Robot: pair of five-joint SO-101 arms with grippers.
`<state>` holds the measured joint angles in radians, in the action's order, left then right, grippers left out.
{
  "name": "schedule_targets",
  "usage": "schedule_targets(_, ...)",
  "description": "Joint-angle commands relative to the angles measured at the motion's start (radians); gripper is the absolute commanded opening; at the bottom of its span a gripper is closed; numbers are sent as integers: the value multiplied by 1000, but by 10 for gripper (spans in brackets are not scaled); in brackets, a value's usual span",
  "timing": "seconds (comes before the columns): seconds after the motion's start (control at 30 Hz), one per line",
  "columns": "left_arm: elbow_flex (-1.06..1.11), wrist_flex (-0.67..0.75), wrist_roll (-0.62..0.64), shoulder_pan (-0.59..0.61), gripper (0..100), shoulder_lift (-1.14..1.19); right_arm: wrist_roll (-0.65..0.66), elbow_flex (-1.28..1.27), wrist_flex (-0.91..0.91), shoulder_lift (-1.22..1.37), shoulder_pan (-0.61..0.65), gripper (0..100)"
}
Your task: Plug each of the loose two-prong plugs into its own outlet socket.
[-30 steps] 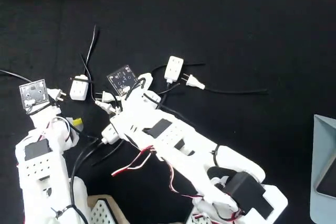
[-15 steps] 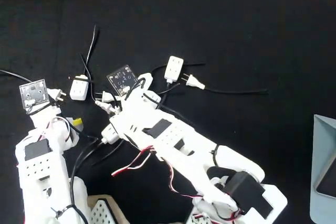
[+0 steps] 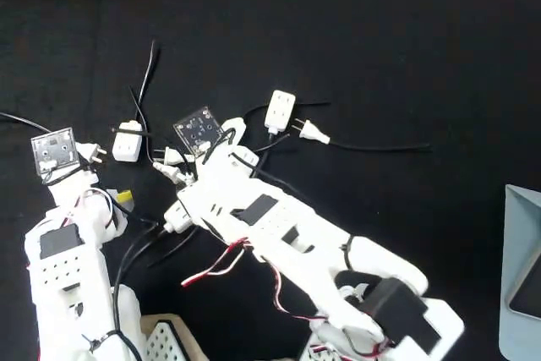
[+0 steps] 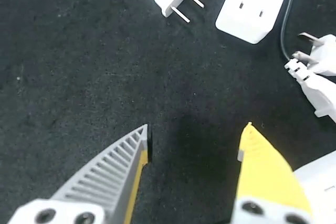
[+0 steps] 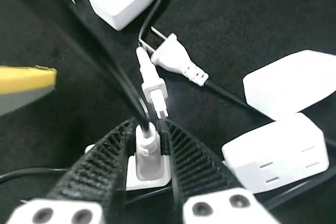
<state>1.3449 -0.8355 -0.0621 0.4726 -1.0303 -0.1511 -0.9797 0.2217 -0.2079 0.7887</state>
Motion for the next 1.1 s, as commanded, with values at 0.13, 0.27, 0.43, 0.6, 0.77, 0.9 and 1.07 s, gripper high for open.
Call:
schedule_targets(0.13,-5,21,14,8,278,-9,0,-16,-17,-22,17,12)
schedule_targets(0.27,-5,21,12,8,278,-9,2,-61,-17,-38,23,12)
schedule_targets(0.43,-5,21,12,1,278,-15,3,-105,-25,-38,69,12)
schedule_targets(0.6,-24,28,12,-104,281,-15,3,-110,-26,-38,75,12)
schedule_targets(0.77,-44,146,101,-239,282,-15,3,-110,-25,-45,74,12)
schedule_targets(0.9,-44,238,170,-315,282,-15,3,-110,-23,-45,72,12)
schedule_targets(1.07,-44,241,175,-407,282,-17,3,-110,-23,-45,71,12)
